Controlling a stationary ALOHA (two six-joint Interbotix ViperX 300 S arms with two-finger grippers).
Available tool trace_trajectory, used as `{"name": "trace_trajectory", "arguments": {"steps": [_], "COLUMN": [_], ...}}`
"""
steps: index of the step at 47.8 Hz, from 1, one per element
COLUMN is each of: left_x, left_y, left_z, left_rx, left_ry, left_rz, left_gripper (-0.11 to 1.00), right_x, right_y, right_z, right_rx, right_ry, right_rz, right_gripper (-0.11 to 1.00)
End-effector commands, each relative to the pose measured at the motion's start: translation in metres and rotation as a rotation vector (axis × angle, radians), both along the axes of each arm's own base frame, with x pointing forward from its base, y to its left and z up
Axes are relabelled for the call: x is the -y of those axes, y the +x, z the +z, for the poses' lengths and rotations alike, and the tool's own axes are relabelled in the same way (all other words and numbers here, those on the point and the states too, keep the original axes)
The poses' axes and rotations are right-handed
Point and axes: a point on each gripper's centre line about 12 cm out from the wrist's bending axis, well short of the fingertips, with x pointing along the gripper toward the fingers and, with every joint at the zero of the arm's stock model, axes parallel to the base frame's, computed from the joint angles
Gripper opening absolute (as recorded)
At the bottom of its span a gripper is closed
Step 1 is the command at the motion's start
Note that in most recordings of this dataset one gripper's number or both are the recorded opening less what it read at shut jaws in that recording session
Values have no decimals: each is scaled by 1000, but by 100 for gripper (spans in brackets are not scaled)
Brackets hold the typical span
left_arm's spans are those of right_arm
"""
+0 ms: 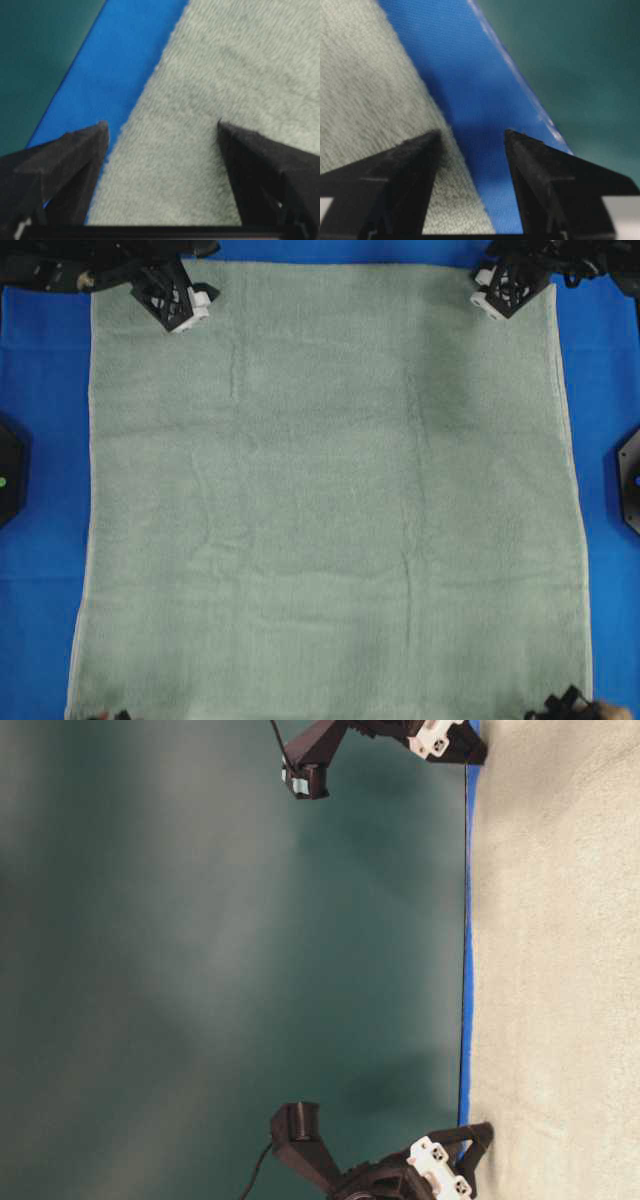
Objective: Fold a bath towel.
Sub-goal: 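Move both grippers to the far towel corners and pinch them, then pull the far corners toward the near edge, folding the towel in half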
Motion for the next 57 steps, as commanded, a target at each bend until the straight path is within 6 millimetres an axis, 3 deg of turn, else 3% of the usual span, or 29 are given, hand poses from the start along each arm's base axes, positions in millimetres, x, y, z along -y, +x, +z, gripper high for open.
{"name": "trace_trajectory", "arguments": {"steps": [1,7,10,17,20,30,36,42,49,57], "left_x": [-3,-1,0,2,2,2,6,22,58,109], "left_y": [3,1,0,-2,-3,-1,-2,-2,-2,-4], "left_z": [6,2,-1,-5,-4,14,47,80,99,83], "left_rx": [3,-50,-87,-130,-133,-107,-87,-63,-61,-57], "left_ry": [10,-22,-43,-73,-77,-62,-48,-46,-77,-189], "left_rz": [-5,-17,-28,-36,-35,-29,-31,-48,-103,-119], "left_gripper": [81,72,57,15,5,5,5,5,5,5], "right_x": [4,2,1,-4,-6,-7,-10,-22,-58,-120], "right_y": [2,0,-1,-3,-4,-5,-3,-2,1,6], "right_z": [2,0,-2,-4,-5,5,35,68,99,100], "right_rx": [11,0,-10,-31,-29,-6,48,98,142,182], "right_ry": [-10,2,13,33,38,25,-30,-75,-87,-4], "right_rz": [-1,-6,-13,-14,-18,-30,-30,-25,16,85], "right_gripper": [59,53,42,2,0,0,0,0,0,0]}}
